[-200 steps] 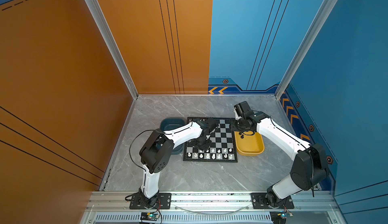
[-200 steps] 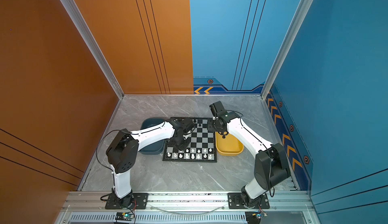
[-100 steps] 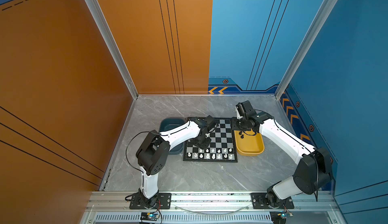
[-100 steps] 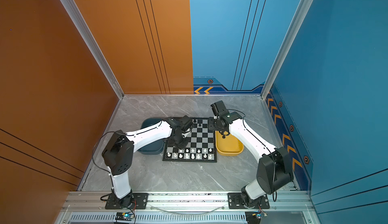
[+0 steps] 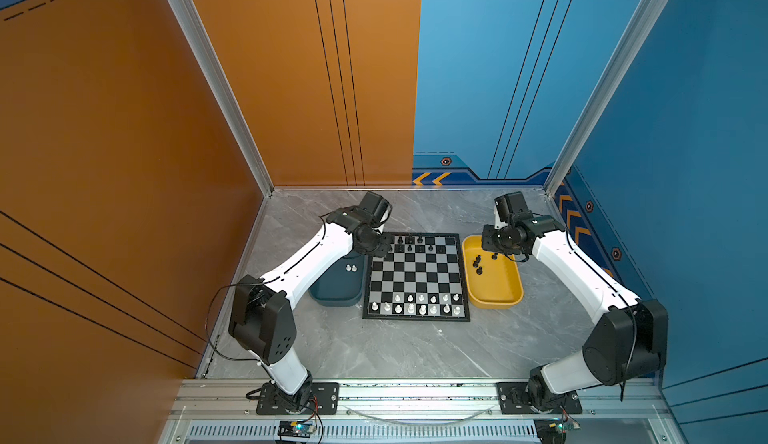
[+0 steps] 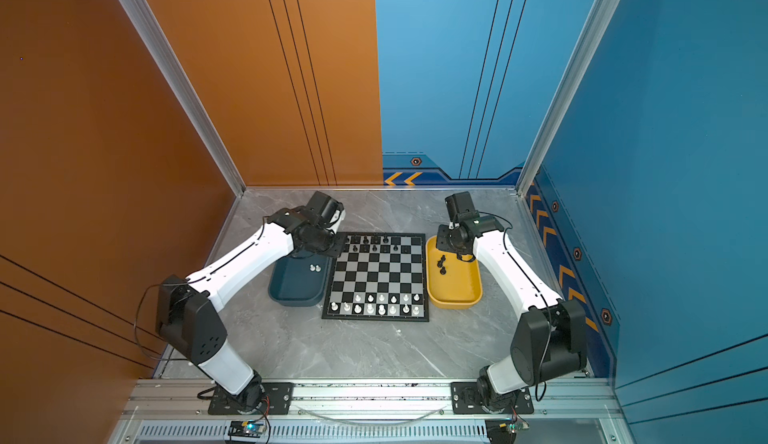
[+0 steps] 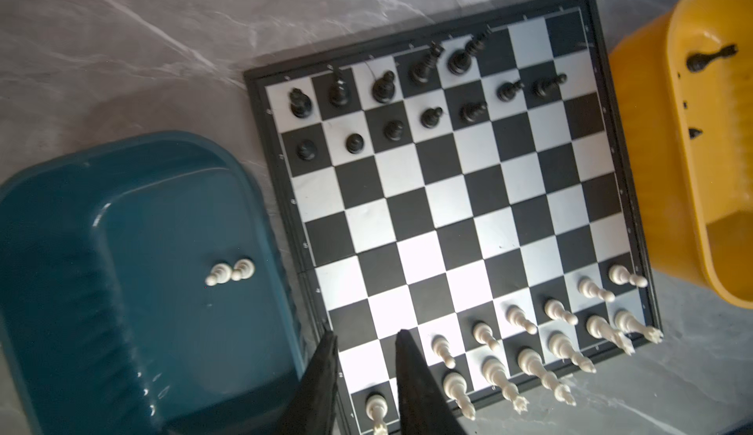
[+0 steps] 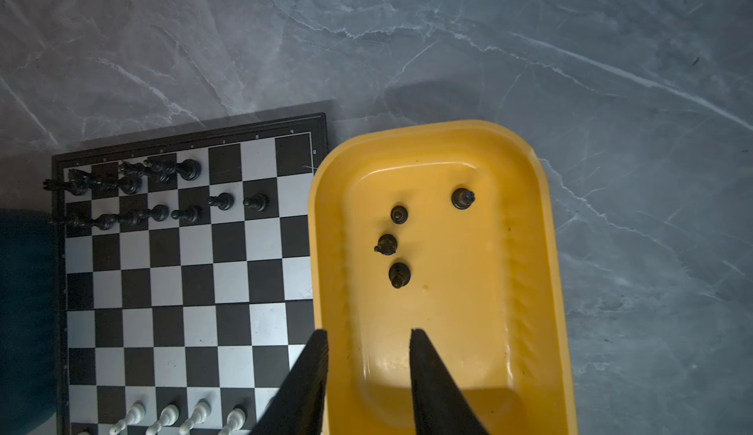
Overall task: Set up the chess pieces on the board
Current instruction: 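Open the left gripper to release the white pawn, then close the right gripper on a black pawn while the left arm draws back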
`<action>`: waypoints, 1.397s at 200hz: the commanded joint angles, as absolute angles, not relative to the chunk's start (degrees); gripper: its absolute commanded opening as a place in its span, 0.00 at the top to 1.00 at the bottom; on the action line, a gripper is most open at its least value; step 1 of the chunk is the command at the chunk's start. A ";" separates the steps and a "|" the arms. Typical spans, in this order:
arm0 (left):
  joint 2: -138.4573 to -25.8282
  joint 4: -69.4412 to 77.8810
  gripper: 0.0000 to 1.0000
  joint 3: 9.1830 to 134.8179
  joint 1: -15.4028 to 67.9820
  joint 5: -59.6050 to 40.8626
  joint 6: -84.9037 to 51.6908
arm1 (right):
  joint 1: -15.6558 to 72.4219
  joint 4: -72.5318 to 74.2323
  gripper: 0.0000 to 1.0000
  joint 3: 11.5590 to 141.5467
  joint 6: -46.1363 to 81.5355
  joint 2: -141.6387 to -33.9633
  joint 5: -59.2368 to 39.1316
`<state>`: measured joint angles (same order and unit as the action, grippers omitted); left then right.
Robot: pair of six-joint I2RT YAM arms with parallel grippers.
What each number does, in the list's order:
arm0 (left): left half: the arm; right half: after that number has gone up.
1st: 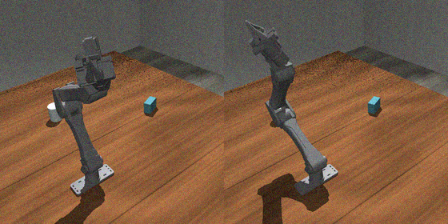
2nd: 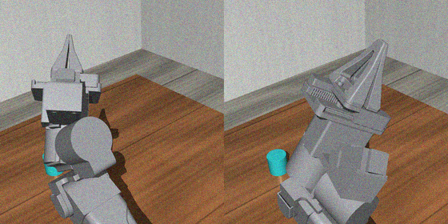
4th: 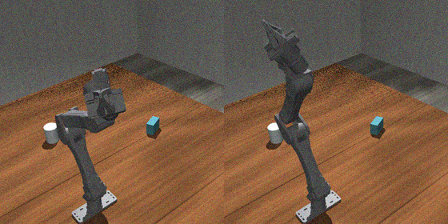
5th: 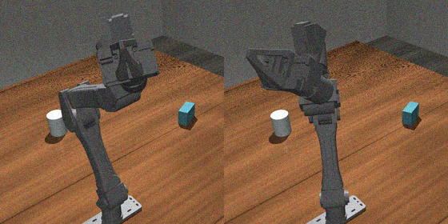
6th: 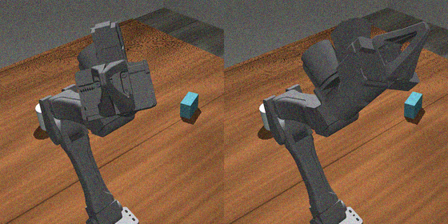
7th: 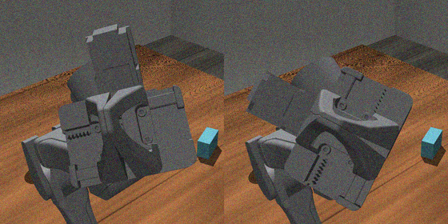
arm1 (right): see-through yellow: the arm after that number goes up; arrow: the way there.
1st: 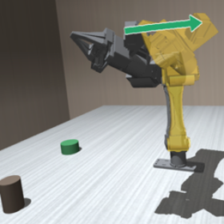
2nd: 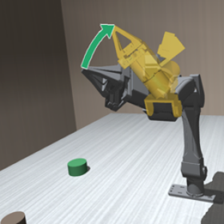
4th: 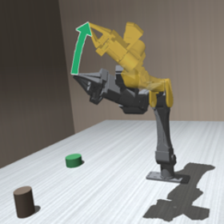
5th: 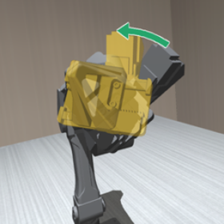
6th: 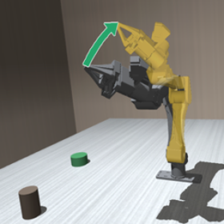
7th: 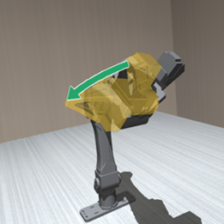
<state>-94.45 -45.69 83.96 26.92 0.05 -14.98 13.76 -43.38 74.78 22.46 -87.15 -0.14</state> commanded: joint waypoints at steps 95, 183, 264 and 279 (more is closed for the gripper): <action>-86.01 -26.69 0.70 73.18 15.91 -7.82 -18.72 | 10.02 -45.61 0.64 80.57 18.94 -103.23 -2.07; -84.81 -25.40 0.70 71.51 15.30 -7.65 -19.07 | 10.22 -43.93 0.65 82.55 19.31 -109.75 -3.58; -84.76 -25.40 0.70 71.28 15.33 -7.78 -19.42 | 10.20 -43.16 0.71 83.49 19.60 -113.16 -3.71; -84.79 -25.40 0.70 71.29 15.38 -7.74 -19.42 | 10.11 -42.99 0.72 83.78 19.69 -113.46 -3.85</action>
<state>-85.93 -26.30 72.10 15.79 -6.76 -18.96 10.22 -43.66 82.13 19.70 -112.57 -3.07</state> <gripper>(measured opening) 0.301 0.284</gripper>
